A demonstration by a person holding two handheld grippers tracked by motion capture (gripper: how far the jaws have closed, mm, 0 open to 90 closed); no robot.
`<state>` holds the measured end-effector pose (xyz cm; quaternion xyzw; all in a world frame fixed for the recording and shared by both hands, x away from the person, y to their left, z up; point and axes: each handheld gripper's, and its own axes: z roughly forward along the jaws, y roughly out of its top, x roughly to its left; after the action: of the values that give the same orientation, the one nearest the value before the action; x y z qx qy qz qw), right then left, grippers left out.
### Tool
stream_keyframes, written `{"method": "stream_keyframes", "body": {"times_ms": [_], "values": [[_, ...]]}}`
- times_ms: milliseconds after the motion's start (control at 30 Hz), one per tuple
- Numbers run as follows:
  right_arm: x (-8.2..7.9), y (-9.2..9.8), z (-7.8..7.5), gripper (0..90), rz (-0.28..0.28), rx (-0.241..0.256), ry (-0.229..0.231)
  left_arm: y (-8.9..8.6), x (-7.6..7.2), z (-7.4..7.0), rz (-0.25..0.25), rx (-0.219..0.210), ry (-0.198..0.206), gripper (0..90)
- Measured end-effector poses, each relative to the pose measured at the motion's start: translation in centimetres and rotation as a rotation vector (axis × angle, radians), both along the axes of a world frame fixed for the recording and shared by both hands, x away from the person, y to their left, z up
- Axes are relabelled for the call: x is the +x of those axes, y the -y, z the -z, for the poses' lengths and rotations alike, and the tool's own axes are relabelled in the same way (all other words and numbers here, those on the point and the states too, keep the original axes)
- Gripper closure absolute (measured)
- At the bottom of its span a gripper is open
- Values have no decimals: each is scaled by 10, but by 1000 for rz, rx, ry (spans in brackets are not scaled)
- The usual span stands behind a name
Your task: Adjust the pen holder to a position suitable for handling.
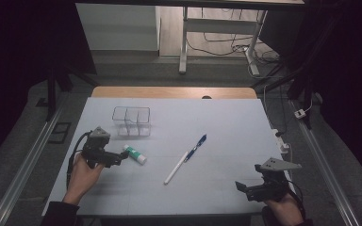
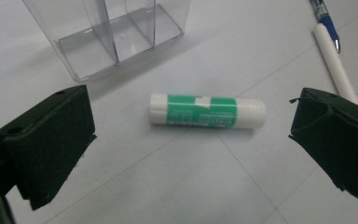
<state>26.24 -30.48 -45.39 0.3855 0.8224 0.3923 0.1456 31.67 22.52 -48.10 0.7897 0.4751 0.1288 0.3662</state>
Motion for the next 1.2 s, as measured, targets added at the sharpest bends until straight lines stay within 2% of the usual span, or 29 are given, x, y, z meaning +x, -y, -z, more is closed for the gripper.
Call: {"method": "stream_keyframes", "body": {"times_ms": [167, 467, 600, 667, 767, 833, 933, 1033, 1200], "values": [[0, 0, 0, 0, 0, -1, 0, 1, 12, 1, 6, 7, -3, 0], [0, 0, 0, 0, 0, -1, 0, -6, 30, 4, -1, -10, -5, 0], [0, 0, 0, 0, -1, -5, -1, -8, 38, 7, -15, 27, -10, 9], [0, 0, 0, 0, -2, -6, 0, -9, 41, 8, -28, 59, -6, 33], [0, 0, 0, 0, -2, -4, 0, -14, 44, 7, -44, 91, 5, 139], [0, 0, 0, 0, -2, -4, -1, -18, 46, 7, -50, 101, 12, 275], [0, 0, 0, 0, -2, -6, -1, -25, 50, 8, -62, 111, -1, 434], [0, 0, 0, 0, -3, -5, -1, -31, 55, 9, -82, 100, -15, 598], [0, 0, 0, 0, -4, -6, -3, -38, 65, 10, -116, 79, -18, 783]]}}
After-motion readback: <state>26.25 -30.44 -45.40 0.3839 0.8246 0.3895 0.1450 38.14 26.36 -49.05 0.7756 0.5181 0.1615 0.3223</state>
